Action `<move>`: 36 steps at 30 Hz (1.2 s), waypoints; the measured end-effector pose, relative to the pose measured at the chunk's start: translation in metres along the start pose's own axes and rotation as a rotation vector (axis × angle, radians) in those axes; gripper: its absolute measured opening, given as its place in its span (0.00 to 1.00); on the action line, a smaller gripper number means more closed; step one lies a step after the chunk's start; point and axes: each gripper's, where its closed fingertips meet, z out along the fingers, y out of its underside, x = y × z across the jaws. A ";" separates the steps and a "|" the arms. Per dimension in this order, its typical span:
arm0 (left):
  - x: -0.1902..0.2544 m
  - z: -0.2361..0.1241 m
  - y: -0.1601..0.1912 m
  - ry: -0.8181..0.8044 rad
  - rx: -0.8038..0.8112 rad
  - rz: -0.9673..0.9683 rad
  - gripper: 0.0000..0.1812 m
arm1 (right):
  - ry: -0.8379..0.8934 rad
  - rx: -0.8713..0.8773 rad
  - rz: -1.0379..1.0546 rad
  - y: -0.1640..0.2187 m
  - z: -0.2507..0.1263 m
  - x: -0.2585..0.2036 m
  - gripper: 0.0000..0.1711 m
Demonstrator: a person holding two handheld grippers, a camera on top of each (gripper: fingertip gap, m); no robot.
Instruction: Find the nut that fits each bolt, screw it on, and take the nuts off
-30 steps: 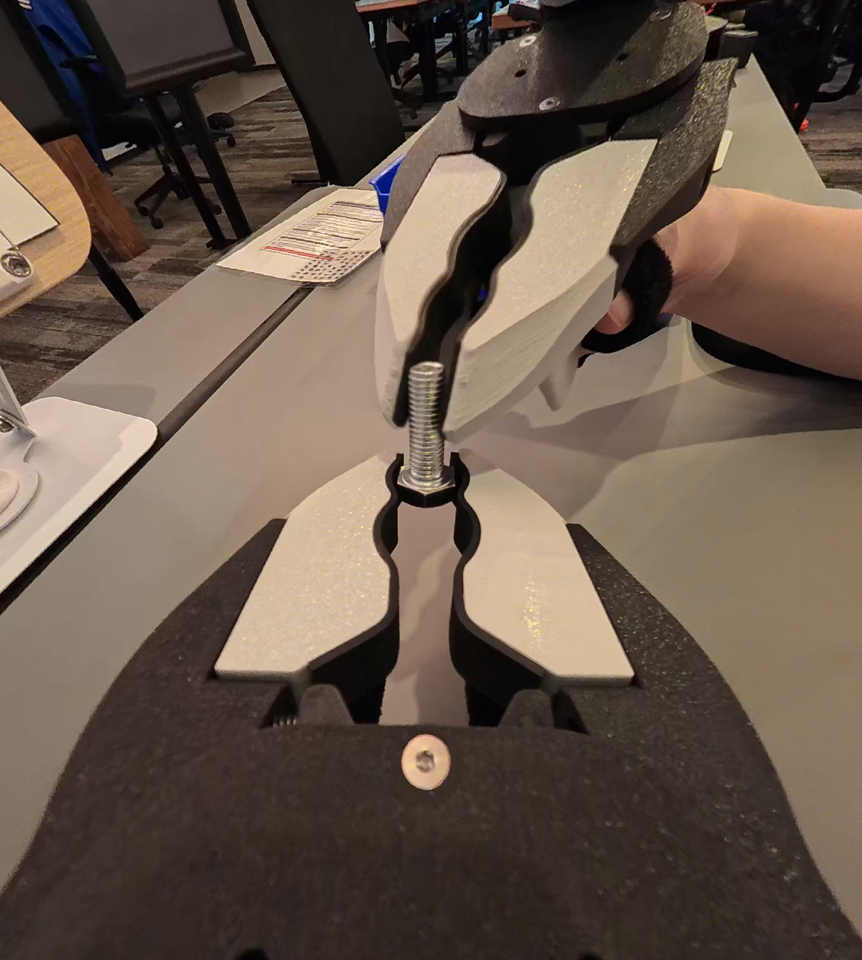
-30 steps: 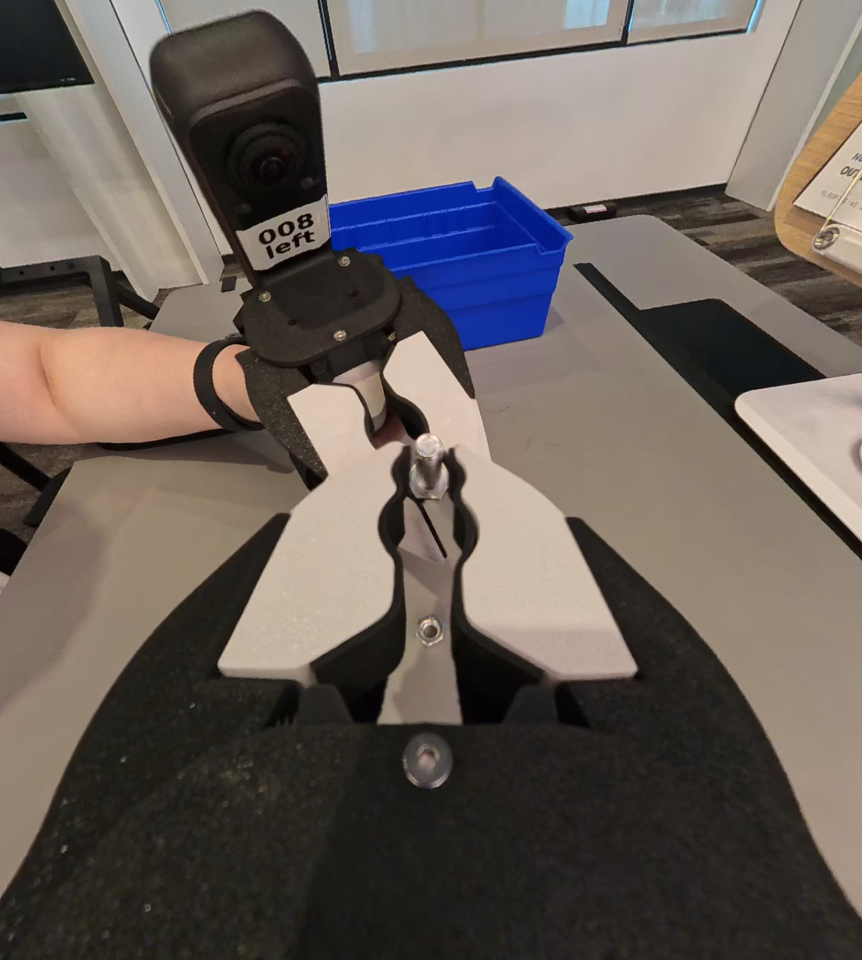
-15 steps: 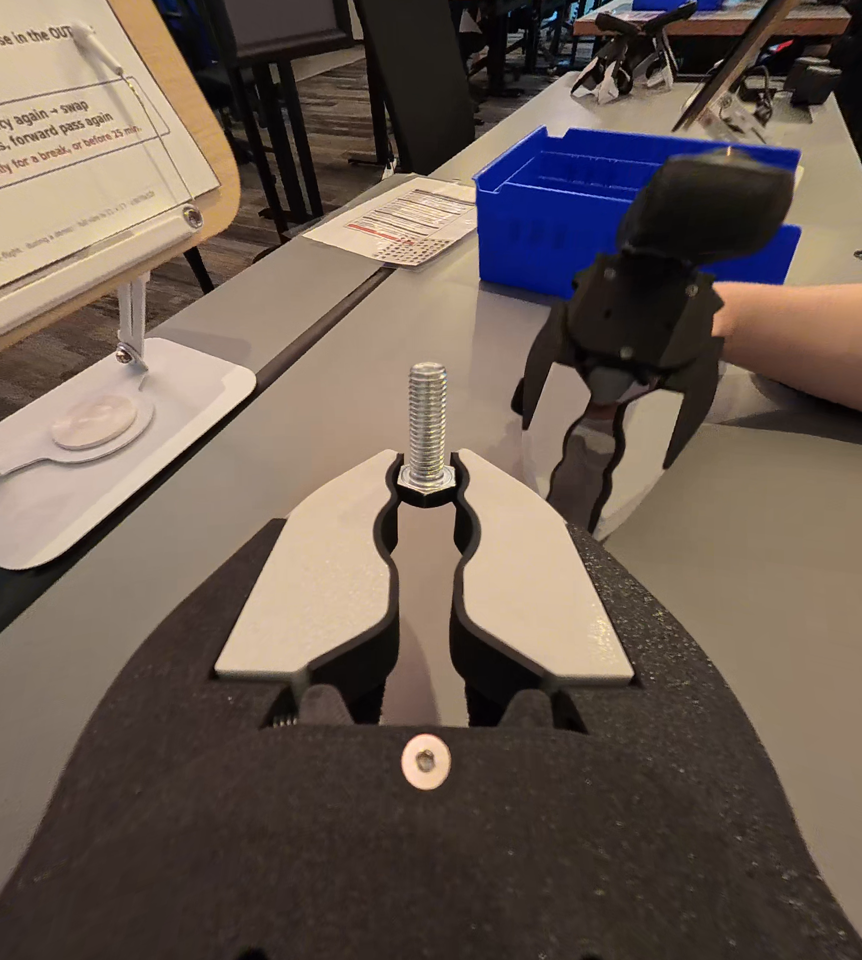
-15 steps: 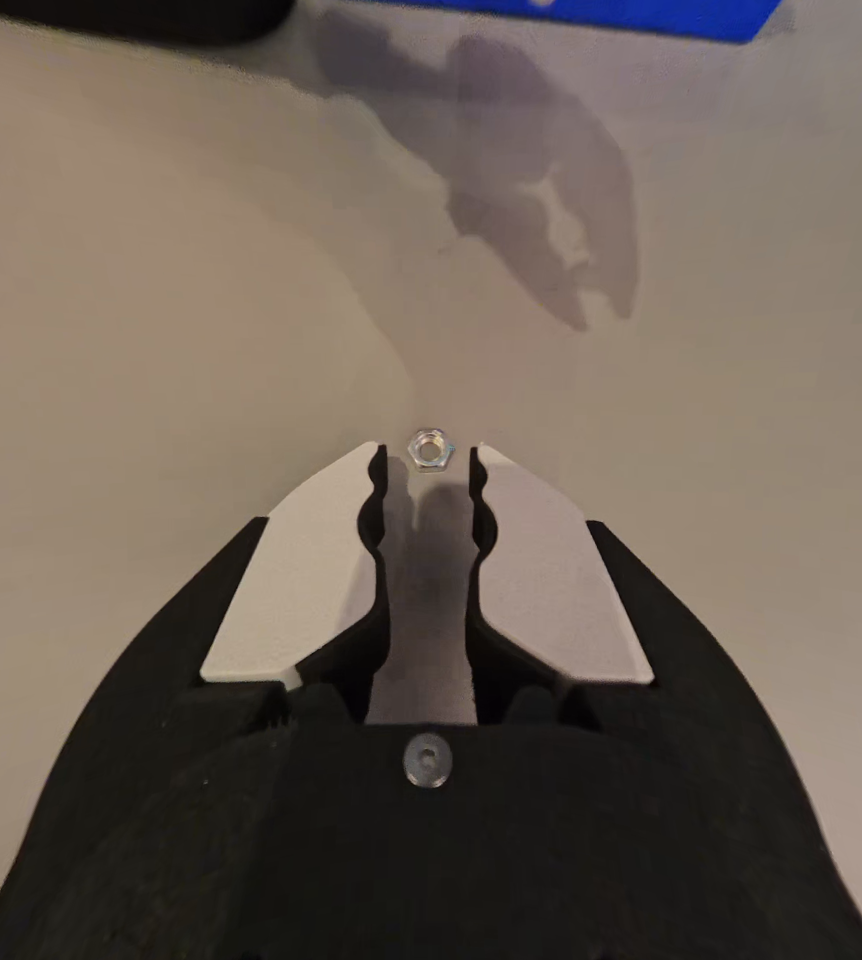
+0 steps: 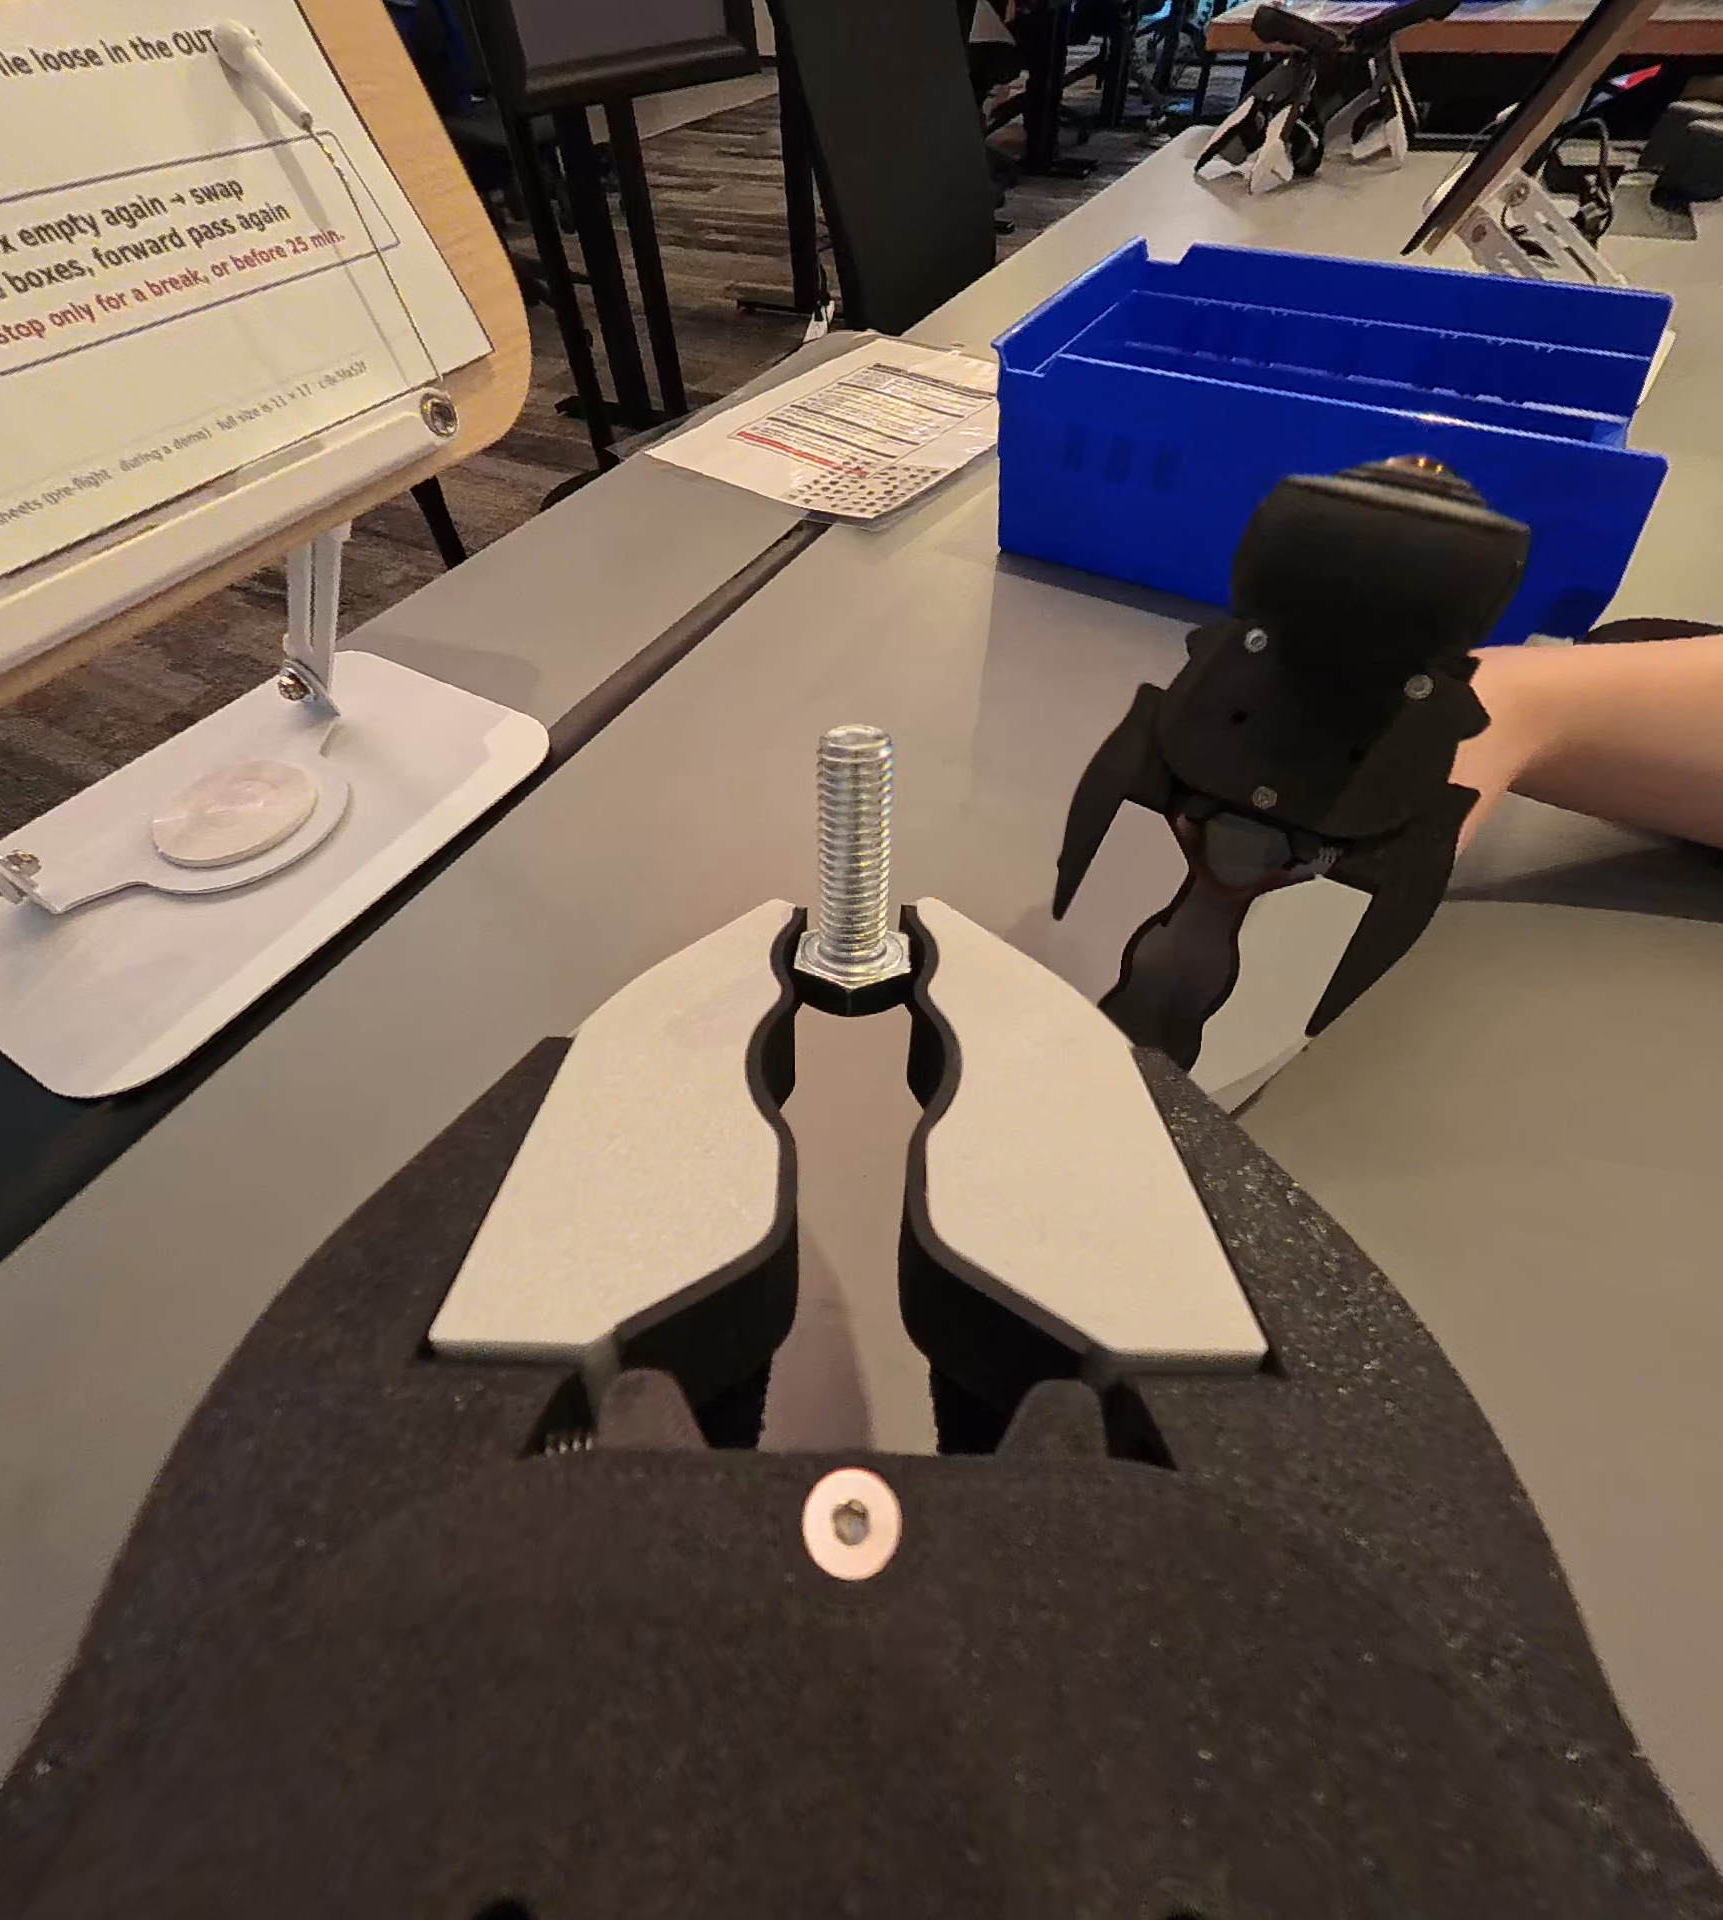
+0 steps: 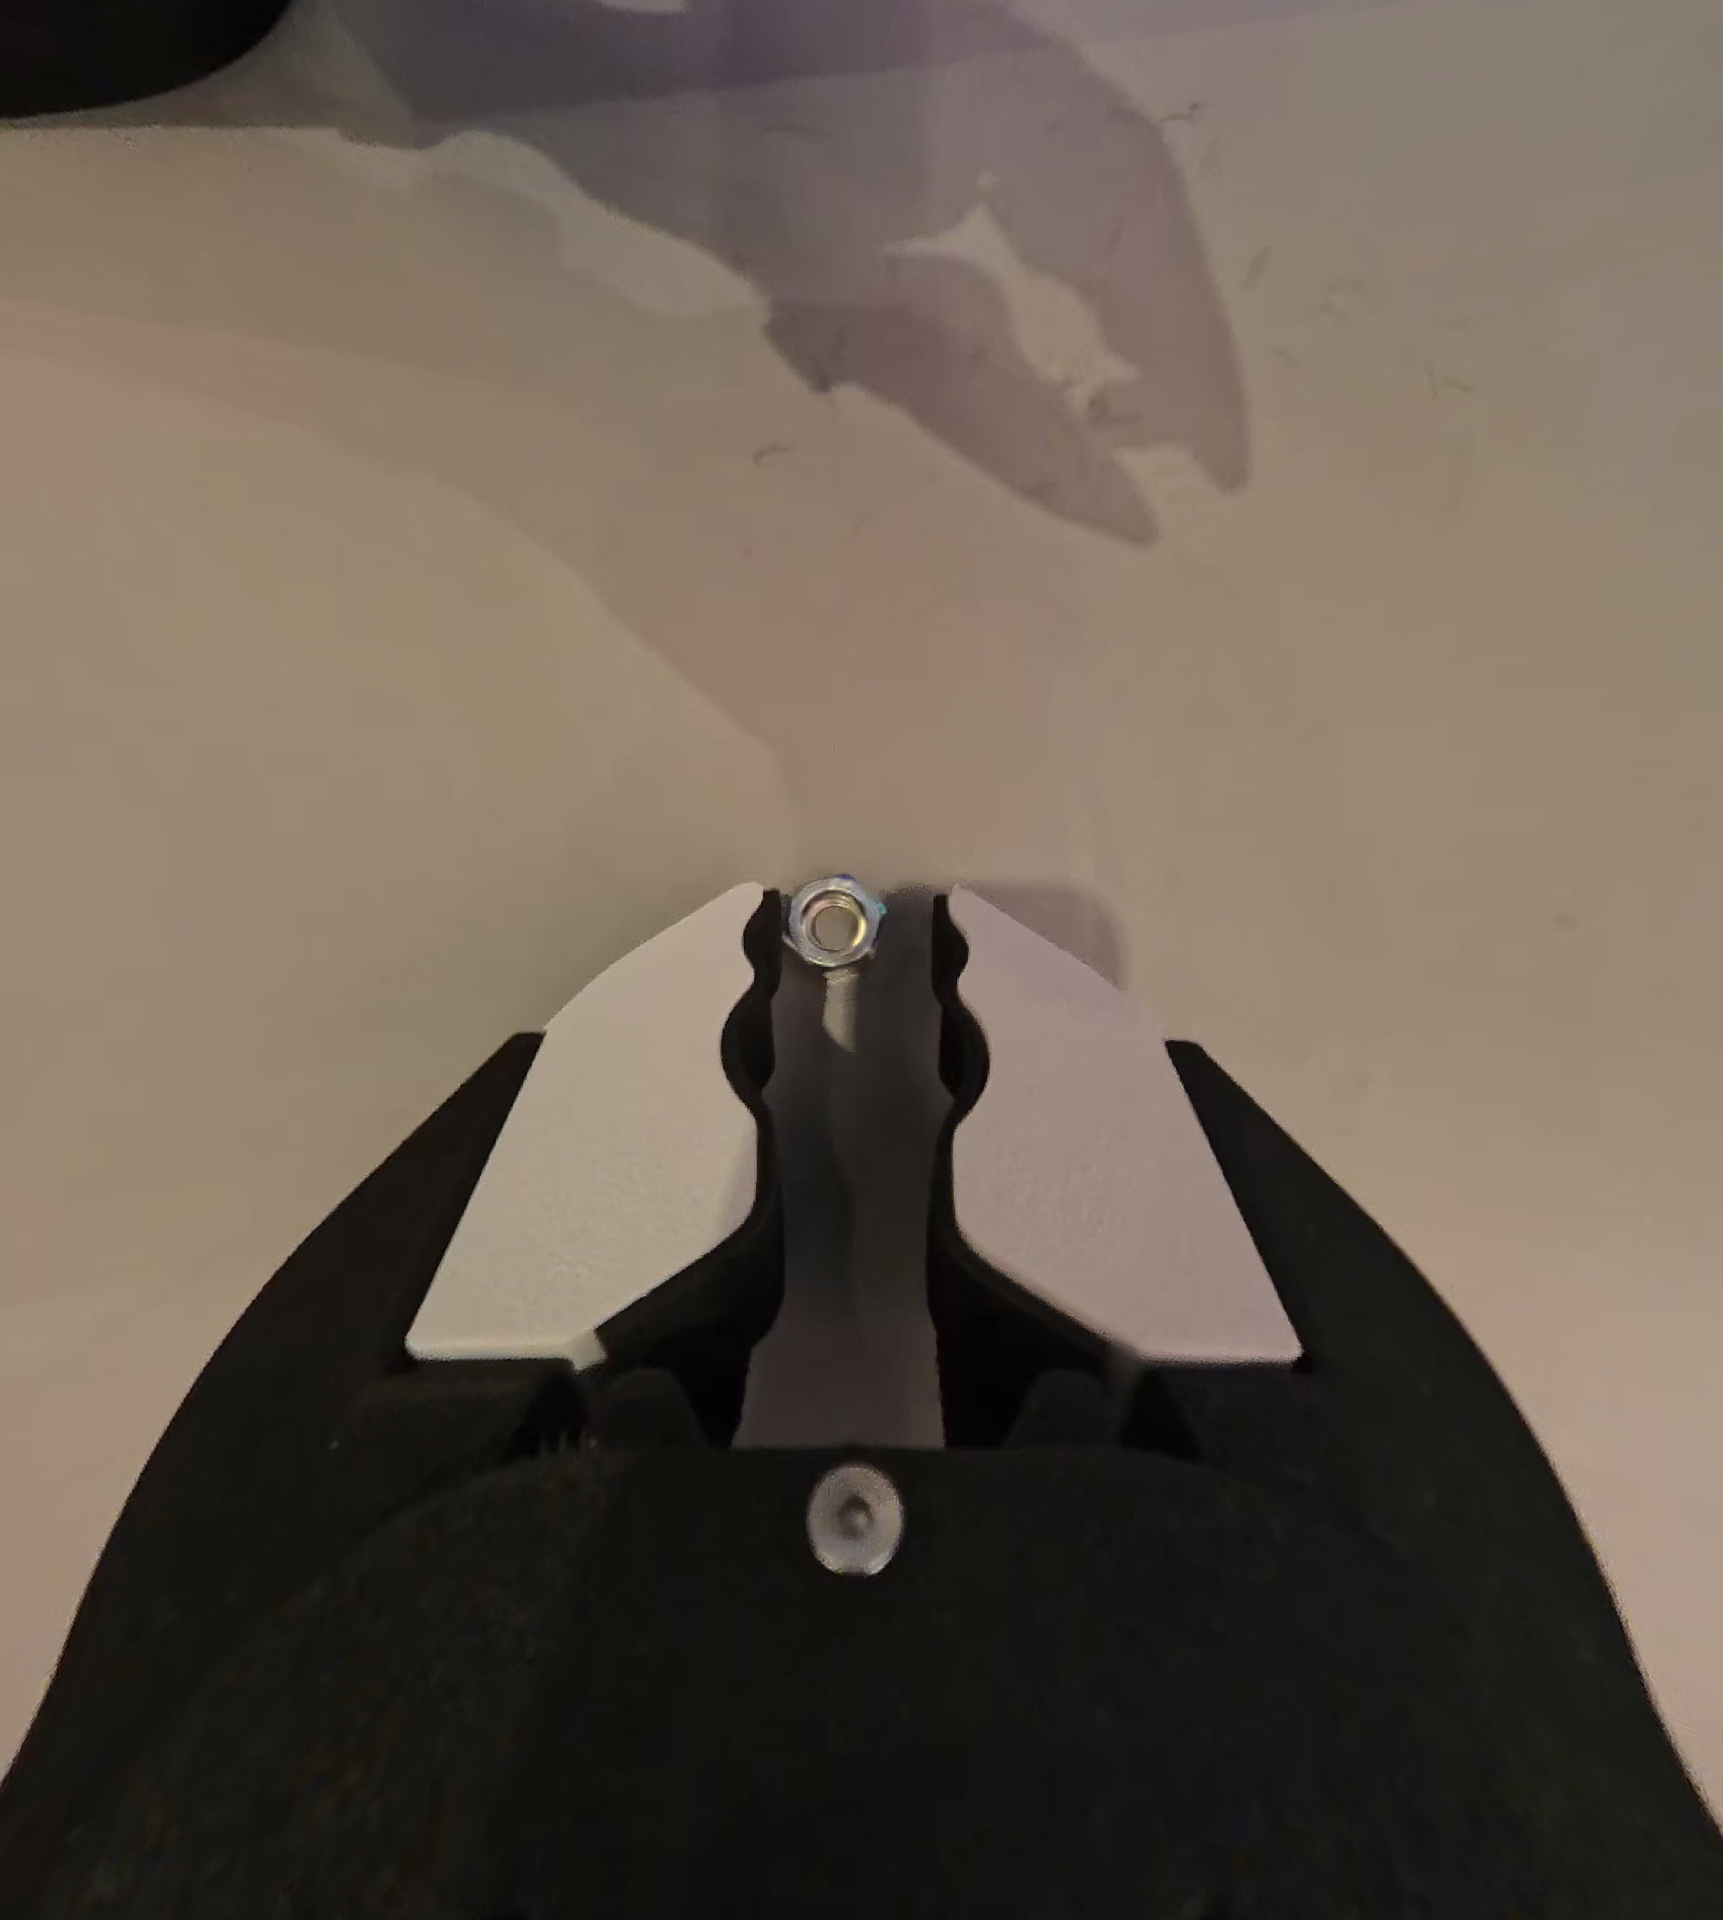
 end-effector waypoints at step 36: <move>0.007 0.008 0.018 0.036 -0.106 0.033 0.09 | 0.015 -0.137 -0.115 0.006 -0.002 0.001 0.12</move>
